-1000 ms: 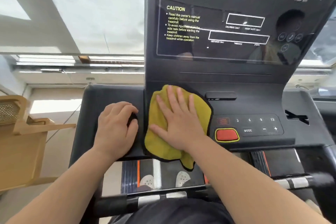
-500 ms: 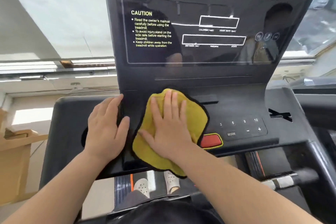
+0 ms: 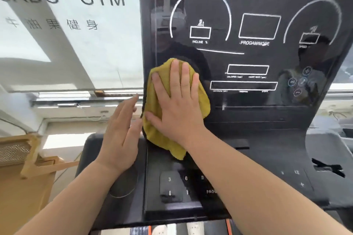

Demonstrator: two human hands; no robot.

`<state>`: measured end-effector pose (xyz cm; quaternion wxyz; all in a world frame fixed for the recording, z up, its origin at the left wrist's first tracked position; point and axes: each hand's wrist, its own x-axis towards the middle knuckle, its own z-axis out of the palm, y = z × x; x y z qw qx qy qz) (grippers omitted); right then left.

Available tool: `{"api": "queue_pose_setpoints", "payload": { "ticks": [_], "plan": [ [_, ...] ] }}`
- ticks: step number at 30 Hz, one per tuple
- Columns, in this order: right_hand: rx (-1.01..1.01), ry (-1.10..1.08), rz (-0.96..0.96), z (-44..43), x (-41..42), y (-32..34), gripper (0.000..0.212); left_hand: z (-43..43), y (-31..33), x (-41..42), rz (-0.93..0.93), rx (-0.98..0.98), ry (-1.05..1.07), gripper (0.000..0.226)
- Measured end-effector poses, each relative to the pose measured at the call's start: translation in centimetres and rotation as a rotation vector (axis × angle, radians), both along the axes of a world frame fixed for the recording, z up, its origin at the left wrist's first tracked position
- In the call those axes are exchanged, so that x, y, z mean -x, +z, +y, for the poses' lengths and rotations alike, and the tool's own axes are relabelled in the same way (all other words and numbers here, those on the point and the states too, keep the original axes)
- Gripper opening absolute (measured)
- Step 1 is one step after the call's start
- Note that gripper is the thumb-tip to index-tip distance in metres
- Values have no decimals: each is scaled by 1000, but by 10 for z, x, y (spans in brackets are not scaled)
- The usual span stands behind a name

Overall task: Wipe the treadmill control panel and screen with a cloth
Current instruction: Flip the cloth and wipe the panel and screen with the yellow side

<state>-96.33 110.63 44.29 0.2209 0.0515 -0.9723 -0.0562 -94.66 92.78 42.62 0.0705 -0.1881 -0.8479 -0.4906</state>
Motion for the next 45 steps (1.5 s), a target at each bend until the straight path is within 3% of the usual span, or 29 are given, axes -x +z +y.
{"api": "queue_pose_setpoints", "payload": {
  "ticks": [4, 10, 15, 19, 23, 28, 31, 39, 42, 45],
  "plan": [
    [-4, -11, 112, 19, 23, 30, 102, 14, 25, 17, -29, -144, -46, 57],
    [-324, 255, 131, 53, 52, 78, 103, 23, 32, 25, -40, -273, -34, 53],
    [-209, 98, 235, 58, 92, 154, 106, 20, 36, 25, -88, -274, -45, 47],
    [-205, 164, 280, 38, 88, 127, 86, 18, 33, 26, -171, -358, -44, 52],
    [-305, 316, 167, 35, 50, 56, 72, 23, 32, 24, -228, -458, -41, 57],
    [-508, 473, 74, 62, 16, 5, 68, 24, 31, 22, -165, -336, -67, 61],
    [-531, 490, 80, 83, 23, 25, 66, 24, 32, 21, -179, -297, -91, 63],
    [-273, 174, 259, 97, 97, 170, 71, 9, 45, 28, -318, -265, -182, 66],
    [-249, 113, 289, 82, 98, 162, 74, 14, 42, 23, -341, -287, -178, 70],
    [-336, 192, 254, 74, 78, 124, 79, 17, 37, 21, -350, -321, -167, 74]
  ]
}}
